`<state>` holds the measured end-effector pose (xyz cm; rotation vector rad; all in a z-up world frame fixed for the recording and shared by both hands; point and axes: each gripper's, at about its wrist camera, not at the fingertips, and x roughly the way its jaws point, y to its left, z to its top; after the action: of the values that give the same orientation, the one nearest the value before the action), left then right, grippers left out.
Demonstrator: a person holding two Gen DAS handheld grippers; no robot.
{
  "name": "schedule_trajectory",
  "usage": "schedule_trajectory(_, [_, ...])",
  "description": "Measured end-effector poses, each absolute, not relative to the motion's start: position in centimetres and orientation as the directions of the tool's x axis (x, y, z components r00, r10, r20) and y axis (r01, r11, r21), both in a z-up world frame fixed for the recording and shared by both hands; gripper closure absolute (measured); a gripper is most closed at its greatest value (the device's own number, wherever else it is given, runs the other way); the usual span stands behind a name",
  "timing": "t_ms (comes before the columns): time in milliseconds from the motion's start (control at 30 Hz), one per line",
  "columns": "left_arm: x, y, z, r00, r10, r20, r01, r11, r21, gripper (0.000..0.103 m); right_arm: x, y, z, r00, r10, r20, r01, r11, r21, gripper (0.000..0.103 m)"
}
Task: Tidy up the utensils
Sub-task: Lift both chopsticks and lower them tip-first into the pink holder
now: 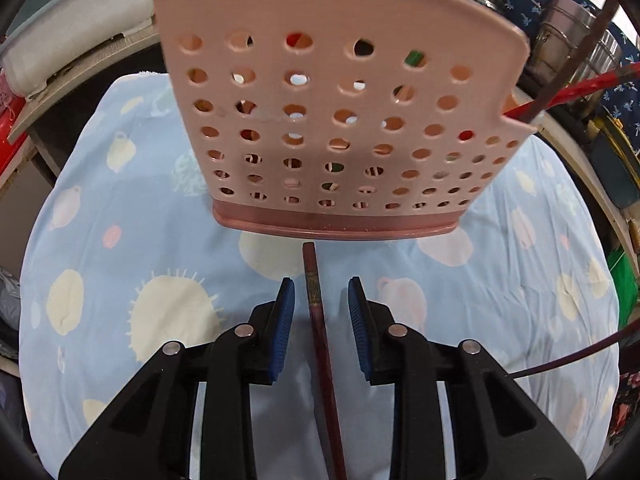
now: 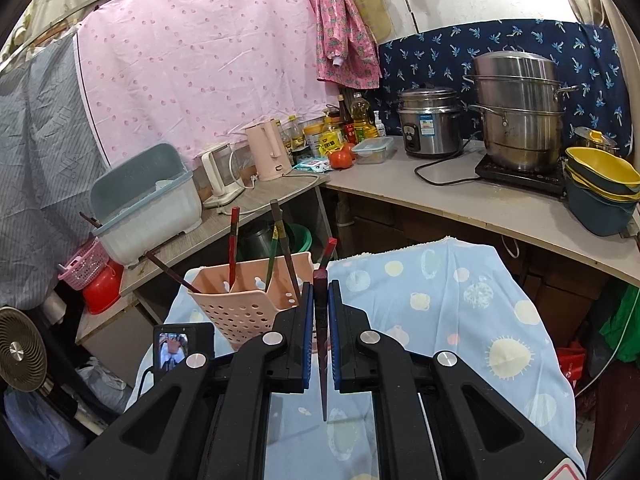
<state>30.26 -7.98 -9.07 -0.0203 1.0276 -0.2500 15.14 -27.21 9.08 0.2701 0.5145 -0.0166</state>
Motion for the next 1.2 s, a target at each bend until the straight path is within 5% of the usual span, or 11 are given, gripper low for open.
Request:
schedule_trajectory(67, [30.7, -8.2, -9.6, 0.47, -0.221, -0.854, 0.203, 0.969, -0.139, 0.096, 15.4, -27.3, 9.0, 0.87, 0.05, -0.491, 0.086, 0.964, 0.252, 0.096])
schedule_trajectory(433, [27.7, -7.1, -6.1, 0.519, -0.254, -0.816, 0.216, 0.963, -0.162, 0.096, 15.0, -27.0, 9.1, 0.868, 0.062, -0.493, 0.078, 0.963, 0.26, 0.096])
schedule_trajectory(1200, [21.1, -3.8, 16.0, 0.775, -0.349, -0.527, 0.317, 0.936, -0.153, 0.096, 17.1, -23.1, 15.6, 0.863, 0.149, -0.483, -0.048, 0.975, 0.215, 0.096])
